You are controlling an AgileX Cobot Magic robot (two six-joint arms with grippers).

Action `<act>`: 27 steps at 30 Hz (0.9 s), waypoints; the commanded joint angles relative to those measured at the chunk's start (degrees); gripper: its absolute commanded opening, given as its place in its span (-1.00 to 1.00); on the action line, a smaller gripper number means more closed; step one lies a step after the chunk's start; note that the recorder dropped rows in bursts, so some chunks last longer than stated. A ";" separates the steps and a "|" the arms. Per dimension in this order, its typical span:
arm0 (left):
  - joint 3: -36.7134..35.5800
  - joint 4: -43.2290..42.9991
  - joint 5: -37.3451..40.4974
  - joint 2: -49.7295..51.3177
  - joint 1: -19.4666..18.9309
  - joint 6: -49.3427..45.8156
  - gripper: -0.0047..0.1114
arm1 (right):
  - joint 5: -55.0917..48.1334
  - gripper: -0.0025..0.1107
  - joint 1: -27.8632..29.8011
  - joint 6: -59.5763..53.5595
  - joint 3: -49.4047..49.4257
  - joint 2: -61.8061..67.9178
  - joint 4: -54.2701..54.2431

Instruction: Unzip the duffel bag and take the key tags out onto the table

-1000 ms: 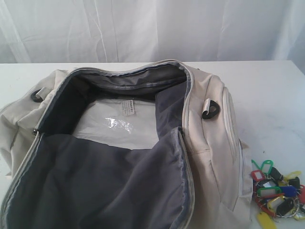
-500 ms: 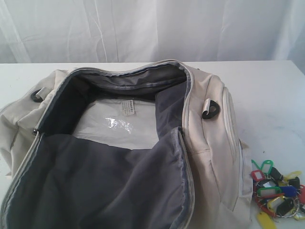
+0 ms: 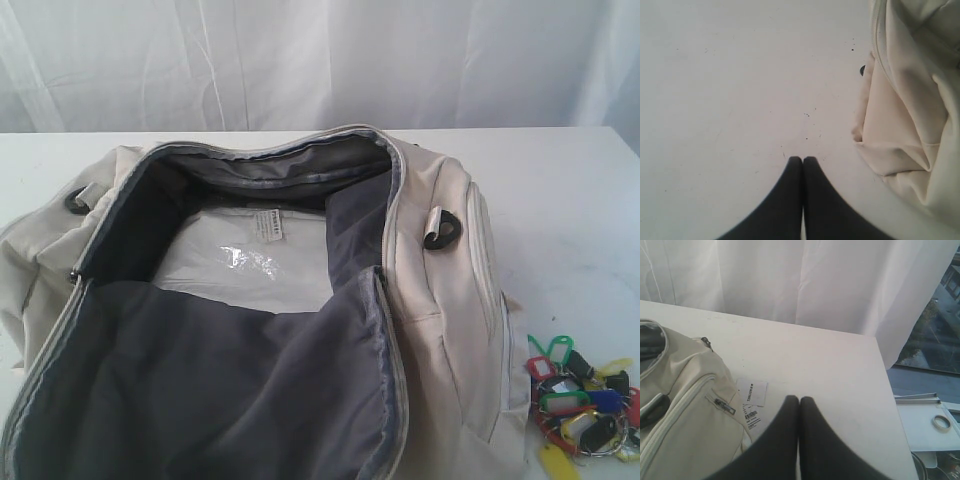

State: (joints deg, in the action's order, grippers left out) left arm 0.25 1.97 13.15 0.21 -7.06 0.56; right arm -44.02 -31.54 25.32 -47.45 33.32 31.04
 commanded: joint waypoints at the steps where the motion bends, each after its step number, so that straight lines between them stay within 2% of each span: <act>1: -0.25 0.10 0.13 -0.21 0.38 0.33 -0.92 | 0.50 -0.96 -0.03 0.00 0.19 -0.38 0.52; 12: -0.25 0.10 0.13 -0.21 0.69 0.33 -0.92 | 0.44 -0.96 0.21 0.00 0.19 -0.85 0.52; 14: -0.25 0.10 0.13 -0.21 2.01 0.33 -0.92 | 0.44 -0.96 0.76 0.00 0.19 -2.07 0.27; 27: -0.25 0.10 0.13 -0.21 2.84 0.33 -0.92 | 0.44 -0.96 11.06 0.00 0.19 -9.32 0.27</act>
State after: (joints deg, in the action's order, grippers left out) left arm 0.25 1.97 13.15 0.21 -4.64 0.56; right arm -44.02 -21.38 25.32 -47.45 24.37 30.89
